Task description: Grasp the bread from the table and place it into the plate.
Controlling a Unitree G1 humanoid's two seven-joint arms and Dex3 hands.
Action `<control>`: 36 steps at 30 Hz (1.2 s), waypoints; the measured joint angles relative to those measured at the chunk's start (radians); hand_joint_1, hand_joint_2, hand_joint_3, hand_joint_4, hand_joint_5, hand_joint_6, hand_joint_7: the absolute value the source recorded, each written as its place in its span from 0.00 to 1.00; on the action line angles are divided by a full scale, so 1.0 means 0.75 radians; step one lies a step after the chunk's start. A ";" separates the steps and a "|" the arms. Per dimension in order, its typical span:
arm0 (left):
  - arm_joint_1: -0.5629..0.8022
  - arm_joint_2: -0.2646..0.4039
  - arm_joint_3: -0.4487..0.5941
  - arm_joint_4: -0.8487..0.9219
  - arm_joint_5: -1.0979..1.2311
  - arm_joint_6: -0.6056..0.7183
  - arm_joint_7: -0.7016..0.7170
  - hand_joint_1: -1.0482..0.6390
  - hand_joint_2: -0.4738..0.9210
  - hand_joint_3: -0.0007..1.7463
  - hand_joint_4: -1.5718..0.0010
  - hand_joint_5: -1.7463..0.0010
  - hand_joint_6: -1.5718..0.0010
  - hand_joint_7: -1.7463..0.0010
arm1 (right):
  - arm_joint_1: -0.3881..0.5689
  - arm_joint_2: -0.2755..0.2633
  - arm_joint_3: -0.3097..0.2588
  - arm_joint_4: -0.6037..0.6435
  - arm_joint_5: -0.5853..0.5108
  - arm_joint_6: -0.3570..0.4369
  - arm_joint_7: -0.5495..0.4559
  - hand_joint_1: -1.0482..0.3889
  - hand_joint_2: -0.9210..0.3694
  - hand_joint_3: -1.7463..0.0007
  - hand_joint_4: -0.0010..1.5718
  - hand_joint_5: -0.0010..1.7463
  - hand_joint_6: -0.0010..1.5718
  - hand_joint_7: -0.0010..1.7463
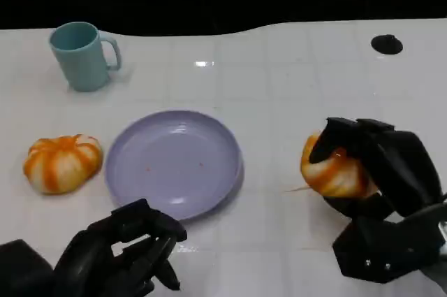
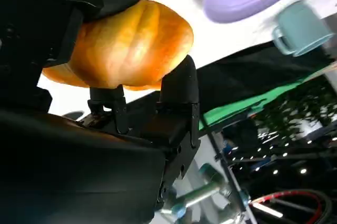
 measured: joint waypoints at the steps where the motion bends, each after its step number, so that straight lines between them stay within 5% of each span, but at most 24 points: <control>1: 0.000 0.000 0.000 -0.002 0.000 0.002 0.001 0.38 1.00 0.26 0.58 0.03 0.57 0.26 | -0.007 0.010 0.003 0.000 0.006 -0.004 0.016 0.67 0.59 0.13 0.63 1.00 0.51 0.94; 13: 0.011 0.000 0.007 -0.002 -0.004 0.000 -0.003 0.38 1.00 0.26 0.58 0.03 0.58 0.26 | -0.150 0.176 0.076 0.069 0.002 -0.030 0.073 0.65 0.58 0.12 0.65 1.00 0.54 0.92; 29: 0.039 0.006 0.008 -0.008 -0.032 -0.007 -0.007 0.39 1.00 0.26 0.57 0.06 0.56 0.28 | -0.441 0.430 0.174 0.515 -0.015 -0.051 0.012 0.65 0.48 0.24 0.64 1.00 0.47 1.00; 36: 0.045 0.008 0.008 -0.009 -0.033 -0.009 -0.007 0.39 1.00 0.26 0.57 0.06 0.55 0.29 | -0.571 0.507 0.219 0.771 -0.036 -0.067 -0.070 0.62 0.48 0.22 0.63 1.00 0.45 1.00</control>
